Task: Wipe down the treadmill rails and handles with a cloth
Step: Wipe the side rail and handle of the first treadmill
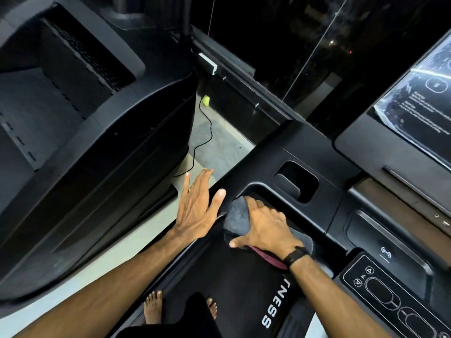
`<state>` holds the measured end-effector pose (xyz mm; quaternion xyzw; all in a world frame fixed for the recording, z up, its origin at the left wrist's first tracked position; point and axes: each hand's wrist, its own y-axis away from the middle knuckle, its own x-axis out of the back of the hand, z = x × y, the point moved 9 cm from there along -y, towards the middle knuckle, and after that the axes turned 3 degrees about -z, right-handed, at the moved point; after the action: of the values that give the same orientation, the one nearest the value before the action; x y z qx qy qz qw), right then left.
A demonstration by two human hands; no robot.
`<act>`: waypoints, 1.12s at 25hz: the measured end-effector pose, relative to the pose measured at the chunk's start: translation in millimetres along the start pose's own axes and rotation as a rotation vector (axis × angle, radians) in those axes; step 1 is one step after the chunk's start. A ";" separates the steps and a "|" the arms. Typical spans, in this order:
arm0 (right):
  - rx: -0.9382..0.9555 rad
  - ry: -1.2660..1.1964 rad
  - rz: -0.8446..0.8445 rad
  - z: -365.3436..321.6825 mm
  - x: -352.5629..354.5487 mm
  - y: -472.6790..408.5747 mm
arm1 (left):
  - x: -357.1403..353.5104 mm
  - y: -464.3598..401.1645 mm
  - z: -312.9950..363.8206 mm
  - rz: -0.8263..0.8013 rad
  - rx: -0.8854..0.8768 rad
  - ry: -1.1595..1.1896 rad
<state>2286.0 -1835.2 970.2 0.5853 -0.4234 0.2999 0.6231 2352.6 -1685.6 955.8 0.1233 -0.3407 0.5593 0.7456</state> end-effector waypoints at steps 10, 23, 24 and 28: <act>-0.111 0.207 0.236 -23.9 -4.2 -14.0 | -0.4 -1.3 1.1 -0.005 0.011 -0.020; -0.052 -0.028 0.005 -14.0 -3.0 -26.7 | -8.5 -1.7 2.3 -0.044 -0.013 -0.093; -0.060 -0.178 -0.168 -7.6 -6.4 -31.1 | -10.2 -1.3 2.4 -0.059 -0.024 -0.116; -0.079 -0.270 -0.237 -1.4 -8.6 -29.8 | -12.2 -2.4 4.1 -0.071 -0.031 -0.158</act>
<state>2308.2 -1836.8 948.5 0.6412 -0.4429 0.1263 0.6138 2351.6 -1697.9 951.4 0.1676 -0.4023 0.5156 0.7377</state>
